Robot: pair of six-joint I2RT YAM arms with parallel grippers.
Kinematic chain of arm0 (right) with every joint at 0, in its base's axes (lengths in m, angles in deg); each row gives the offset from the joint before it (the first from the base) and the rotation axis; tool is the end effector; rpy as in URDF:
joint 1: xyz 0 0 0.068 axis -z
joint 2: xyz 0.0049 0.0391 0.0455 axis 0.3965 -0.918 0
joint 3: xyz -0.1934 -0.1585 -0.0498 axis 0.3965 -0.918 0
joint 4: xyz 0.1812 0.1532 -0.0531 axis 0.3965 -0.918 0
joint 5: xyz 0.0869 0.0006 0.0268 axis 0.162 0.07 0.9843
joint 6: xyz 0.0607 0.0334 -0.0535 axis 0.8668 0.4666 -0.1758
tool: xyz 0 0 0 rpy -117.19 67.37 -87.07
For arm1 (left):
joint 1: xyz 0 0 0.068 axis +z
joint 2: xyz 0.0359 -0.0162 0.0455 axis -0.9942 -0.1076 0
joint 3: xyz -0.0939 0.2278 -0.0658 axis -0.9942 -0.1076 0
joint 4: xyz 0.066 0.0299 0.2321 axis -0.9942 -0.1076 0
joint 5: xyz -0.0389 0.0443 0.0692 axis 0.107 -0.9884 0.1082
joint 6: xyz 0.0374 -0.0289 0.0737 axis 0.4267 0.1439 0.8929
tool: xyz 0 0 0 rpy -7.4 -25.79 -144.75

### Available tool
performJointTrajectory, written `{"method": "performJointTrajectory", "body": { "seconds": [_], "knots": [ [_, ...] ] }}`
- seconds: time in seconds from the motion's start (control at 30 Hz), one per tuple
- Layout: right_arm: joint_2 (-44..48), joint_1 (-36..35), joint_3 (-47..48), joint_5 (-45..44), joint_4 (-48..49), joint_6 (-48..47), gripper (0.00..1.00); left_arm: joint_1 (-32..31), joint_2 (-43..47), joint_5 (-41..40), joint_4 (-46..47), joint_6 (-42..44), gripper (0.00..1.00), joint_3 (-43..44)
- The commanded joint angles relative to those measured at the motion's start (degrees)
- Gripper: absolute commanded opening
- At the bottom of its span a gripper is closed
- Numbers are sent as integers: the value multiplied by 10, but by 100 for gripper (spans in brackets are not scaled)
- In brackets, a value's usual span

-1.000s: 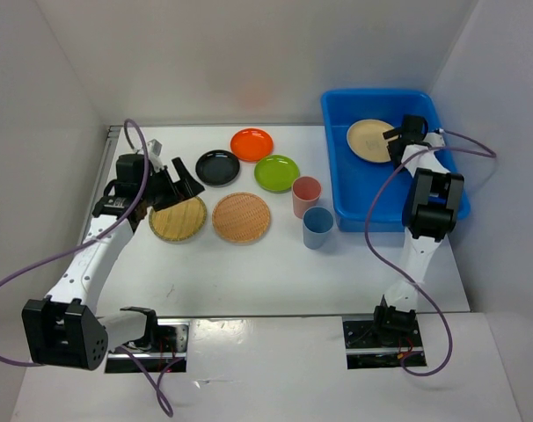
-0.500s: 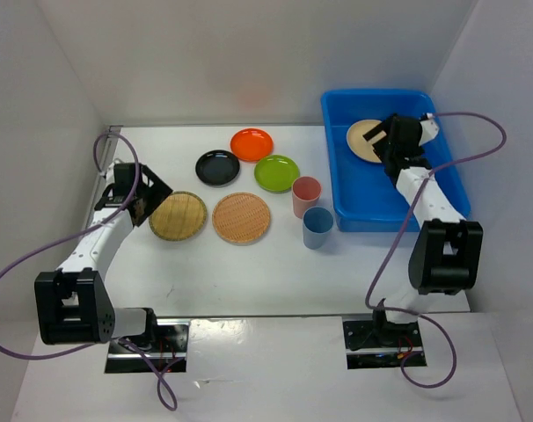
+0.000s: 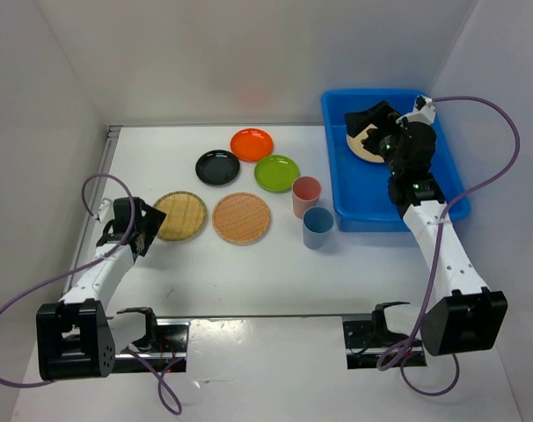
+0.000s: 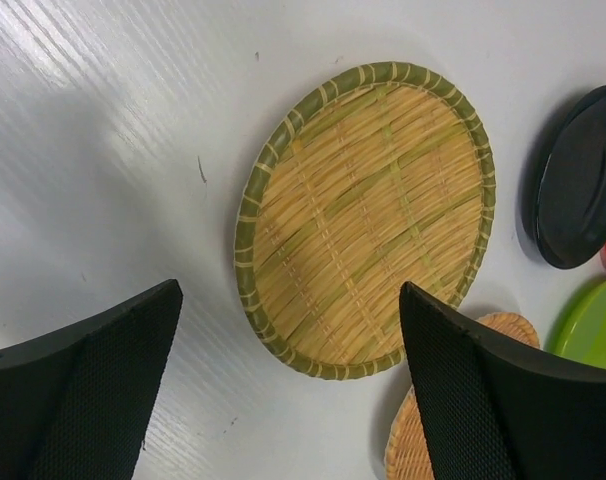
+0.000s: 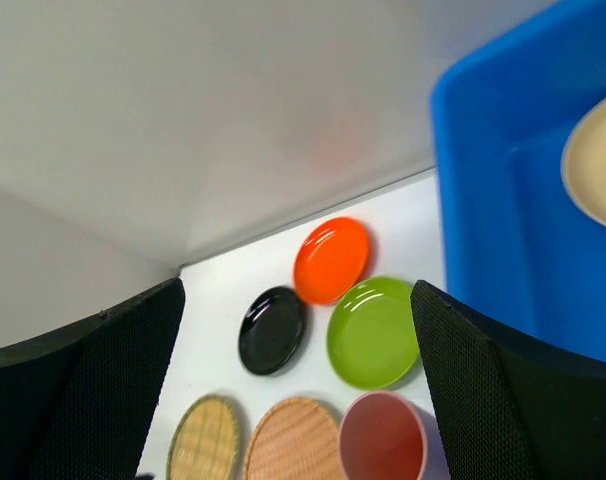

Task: Place the mixed dishes into the plastic bin

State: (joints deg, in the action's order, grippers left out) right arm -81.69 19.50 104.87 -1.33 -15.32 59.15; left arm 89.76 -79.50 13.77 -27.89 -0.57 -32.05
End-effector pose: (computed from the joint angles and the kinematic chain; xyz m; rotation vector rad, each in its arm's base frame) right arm 0.3160 0.0261 0.3787 0.4354 1.5869 0.6110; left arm 0.2424 0.0418 0.1672 -1.3786 1.8620 -0.2478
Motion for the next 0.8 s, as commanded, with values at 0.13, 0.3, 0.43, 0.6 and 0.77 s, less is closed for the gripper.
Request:
{"method": "performJointTrajectory", "body": {
  "seconds": [0.13,0.3,0.43,0.6,0.77],
  "knots": [
    [53,-9,0,78,26,-34,98,2,28,22,100,-57,91,-72],
    [72,-9,11,99,20,-39,98,2,-21,37,128,-51,91,-79],
    [85,-9,16,106,15,-44,98,2,-105,57,151,-46,84,-72],
    [91,-14,38,131,-13,-58,98,7,-150,51,158,-49,38,-53],
    [97,-28,46,131,-26,-68,98,7,-182,63,158,-36,23,-31]
  ]
}}
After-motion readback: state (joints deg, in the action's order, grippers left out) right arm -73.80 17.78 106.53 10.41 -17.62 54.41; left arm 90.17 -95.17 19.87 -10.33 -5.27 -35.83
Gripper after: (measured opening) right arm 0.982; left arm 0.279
